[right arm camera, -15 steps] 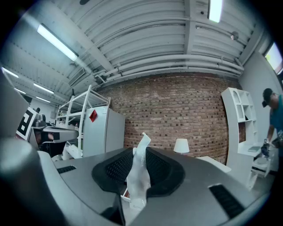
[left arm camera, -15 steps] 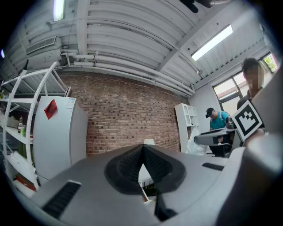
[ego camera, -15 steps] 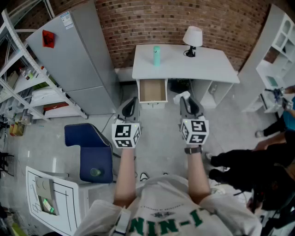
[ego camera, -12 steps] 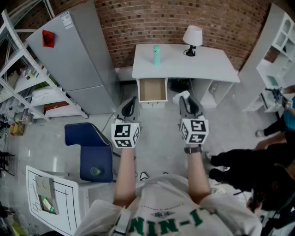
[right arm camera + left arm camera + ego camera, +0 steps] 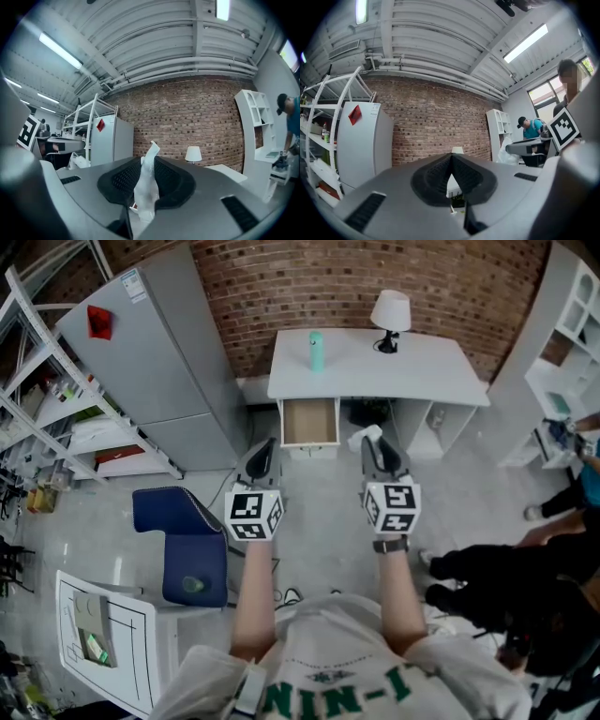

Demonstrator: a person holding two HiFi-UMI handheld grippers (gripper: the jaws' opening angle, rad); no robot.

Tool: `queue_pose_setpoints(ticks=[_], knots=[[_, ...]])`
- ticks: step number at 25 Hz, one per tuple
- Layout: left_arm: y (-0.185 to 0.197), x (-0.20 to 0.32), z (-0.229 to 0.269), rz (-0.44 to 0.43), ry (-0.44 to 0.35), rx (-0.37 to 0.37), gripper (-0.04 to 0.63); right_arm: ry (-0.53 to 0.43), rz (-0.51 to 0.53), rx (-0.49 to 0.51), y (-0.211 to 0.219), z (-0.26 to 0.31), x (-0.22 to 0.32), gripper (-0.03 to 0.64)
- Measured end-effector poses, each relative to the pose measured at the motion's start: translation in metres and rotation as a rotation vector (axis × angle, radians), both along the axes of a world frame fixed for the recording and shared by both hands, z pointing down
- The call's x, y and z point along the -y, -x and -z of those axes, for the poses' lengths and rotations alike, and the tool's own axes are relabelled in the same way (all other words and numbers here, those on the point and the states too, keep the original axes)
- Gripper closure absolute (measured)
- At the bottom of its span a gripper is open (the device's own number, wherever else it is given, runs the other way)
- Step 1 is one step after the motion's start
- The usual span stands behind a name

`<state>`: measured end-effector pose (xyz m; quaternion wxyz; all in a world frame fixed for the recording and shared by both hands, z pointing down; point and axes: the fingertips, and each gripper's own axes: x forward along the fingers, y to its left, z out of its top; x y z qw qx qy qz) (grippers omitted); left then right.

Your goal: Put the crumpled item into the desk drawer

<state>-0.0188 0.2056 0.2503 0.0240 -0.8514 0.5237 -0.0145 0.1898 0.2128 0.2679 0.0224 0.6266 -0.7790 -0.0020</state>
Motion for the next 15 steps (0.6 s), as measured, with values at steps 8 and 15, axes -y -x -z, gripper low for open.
queue_pose_setpoints(ticks=[8,15], knots=[[0.002,-0.006,-0.020,0.032,0.057,0.003,0.597,0.038,0.051,0.044,0.006,-0.029,0.002,0.534],[0.010,0.028,-0.046,0.016,0.084,-0.016,0.597,0.076,0.047,0.034,0.017,-0.054,0.030,0.534]])
